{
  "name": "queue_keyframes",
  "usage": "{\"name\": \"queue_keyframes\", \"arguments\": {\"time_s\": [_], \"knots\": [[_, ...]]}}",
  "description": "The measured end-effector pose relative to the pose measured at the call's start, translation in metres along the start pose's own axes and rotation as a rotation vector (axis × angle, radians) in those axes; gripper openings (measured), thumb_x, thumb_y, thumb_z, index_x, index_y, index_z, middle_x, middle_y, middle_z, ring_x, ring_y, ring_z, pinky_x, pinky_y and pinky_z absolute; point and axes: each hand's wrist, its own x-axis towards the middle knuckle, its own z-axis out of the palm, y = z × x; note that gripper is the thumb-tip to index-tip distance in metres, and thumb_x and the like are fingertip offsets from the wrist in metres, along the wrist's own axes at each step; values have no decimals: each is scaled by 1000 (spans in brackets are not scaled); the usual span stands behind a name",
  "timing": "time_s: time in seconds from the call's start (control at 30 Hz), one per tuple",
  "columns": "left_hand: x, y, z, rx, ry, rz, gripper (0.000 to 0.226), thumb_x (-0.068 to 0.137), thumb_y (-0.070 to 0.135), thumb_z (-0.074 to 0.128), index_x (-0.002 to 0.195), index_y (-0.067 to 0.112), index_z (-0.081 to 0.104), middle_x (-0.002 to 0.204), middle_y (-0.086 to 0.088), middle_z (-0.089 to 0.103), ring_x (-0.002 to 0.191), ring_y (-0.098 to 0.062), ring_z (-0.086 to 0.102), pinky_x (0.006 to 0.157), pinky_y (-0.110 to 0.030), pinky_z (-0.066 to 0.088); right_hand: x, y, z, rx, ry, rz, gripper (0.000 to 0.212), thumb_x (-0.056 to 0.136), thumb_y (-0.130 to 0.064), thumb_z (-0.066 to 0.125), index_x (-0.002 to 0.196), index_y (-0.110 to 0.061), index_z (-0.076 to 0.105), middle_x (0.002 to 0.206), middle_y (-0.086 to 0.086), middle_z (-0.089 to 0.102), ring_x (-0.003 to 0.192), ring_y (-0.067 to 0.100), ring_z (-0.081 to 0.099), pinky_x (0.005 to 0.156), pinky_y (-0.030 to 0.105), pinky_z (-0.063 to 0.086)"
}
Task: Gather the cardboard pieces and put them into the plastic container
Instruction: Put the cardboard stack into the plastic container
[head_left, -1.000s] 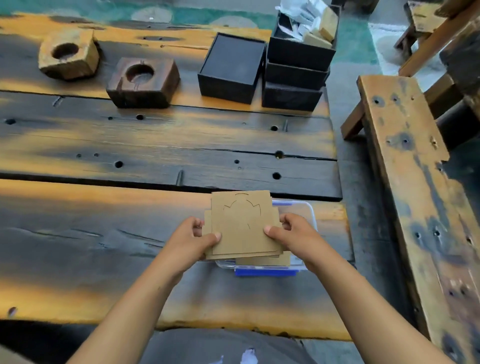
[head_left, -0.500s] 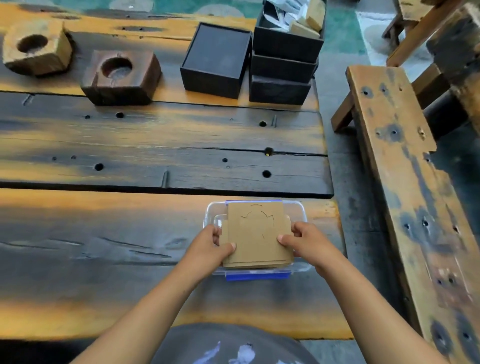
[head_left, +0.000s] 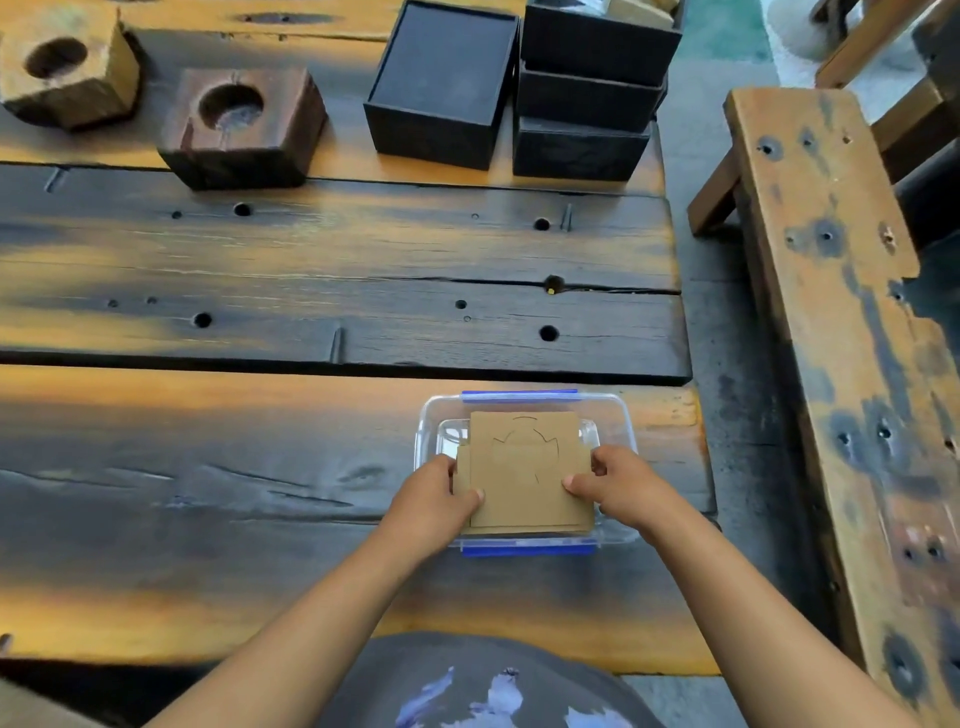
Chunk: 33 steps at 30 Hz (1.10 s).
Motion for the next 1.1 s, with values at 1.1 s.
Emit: {"name": "queue_keyframes", "arguments": {"time_s": [1.1], "knots": [[38, 12, 21, 169, -165, -222, 35, 97, 30, 50, 122, 6, 55, 106, -12, 63, 97, -32, 65, 80, -34, 51, 31, -3, 20, -445, -4, 100, 30, 95, -29, 52, 115, -7, 59, 116, 12, 64, 101, 28, 60, 75, 30, 41]]}}
